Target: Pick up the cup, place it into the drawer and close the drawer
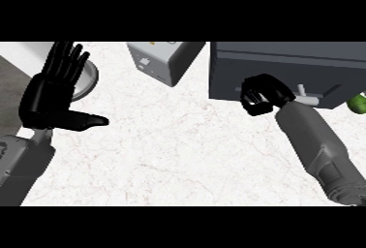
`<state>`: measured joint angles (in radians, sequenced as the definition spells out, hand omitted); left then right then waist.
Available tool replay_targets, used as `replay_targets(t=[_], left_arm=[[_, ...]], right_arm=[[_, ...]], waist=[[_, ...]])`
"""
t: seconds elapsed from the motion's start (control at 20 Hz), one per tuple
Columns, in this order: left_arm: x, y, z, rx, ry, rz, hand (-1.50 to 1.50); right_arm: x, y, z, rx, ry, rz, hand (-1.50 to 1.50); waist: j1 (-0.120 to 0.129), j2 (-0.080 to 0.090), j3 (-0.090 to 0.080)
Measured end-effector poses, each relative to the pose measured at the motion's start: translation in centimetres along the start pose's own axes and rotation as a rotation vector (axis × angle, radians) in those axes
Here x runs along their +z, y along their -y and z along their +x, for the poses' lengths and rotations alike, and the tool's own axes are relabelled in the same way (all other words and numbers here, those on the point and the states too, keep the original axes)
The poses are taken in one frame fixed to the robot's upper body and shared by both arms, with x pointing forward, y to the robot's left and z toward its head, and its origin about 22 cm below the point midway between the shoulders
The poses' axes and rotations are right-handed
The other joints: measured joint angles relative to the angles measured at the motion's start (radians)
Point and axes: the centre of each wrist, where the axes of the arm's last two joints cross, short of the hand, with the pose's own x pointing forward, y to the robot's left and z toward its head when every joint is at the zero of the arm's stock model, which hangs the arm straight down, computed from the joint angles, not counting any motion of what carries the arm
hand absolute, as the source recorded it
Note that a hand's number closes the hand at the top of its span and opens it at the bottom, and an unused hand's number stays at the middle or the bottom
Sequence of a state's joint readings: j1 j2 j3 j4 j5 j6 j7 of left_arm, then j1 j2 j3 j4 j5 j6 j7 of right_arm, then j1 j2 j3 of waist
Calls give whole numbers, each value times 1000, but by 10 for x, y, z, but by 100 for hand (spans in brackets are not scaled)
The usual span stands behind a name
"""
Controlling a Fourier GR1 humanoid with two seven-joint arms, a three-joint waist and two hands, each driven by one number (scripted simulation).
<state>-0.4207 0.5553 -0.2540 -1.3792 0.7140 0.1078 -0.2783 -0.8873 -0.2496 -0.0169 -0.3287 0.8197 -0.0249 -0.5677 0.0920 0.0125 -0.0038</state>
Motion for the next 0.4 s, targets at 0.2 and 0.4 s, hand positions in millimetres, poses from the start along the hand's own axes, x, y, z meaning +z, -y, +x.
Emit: replay_targets(t=[0.2, 0.4], left_arm=[[1, 0, -3, 6, -2, -10, -150], [4, 0, -7, 14, -6, -18, -150]], right_arm=[[2, 1, -4, -35, 22, -17, 150], [6, 2, -8, -64, 47, -23, 150]], waist=[[6, 4, 1], [12, 7, 2]])
